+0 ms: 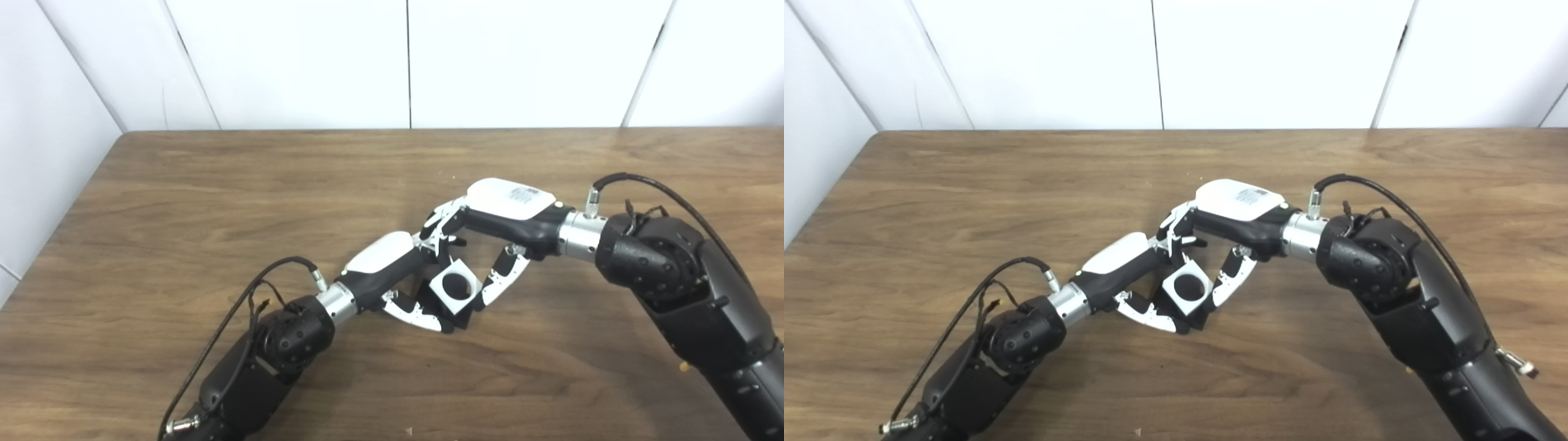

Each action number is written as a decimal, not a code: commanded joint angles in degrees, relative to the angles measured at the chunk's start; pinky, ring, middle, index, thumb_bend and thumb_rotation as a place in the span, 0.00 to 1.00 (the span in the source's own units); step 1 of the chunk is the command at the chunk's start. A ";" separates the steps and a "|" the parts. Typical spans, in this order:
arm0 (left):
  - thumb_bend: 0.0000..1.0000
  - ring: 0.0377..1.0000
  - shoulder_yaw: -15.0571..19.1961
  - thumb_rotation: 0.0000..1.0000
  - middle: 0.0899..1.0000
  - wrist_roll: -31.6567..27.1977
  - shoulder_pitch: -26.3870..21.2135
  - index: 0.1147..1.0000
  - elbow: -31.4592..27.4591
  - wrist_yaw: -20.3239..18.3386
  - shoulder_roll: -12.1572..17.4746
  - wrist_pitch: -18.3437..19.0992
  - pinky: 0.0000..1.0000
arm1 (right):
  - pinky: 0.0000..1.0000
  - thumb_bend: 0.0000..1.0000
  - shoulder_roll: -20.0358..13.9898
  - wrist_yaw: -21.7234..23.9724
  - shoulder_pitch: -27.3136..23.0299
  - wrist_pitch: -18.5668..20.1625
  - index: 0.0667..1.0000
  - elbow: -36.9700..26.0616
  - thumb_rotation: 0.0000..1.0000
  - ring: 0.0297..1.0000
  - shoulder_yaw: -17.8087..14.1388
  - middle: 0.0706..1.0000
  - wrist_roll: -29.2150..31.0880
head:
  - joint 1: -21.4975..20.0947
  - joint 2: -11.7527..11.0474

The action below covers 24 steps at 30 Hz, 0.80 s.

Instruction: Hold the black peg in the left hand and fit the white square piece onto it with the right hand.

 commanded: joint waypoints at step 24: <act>0.52 1.00 -3.24 0.08 0.93 4.39 1.69 0.43 2.15 -3.51 0.55 2.90 1.00 | 0.85 0.52 0.64 -3.66 -1.08 -1.69 0.44 4.13 0.14 0.86 -0.15 0.79 -1.77 | -0.14 0.78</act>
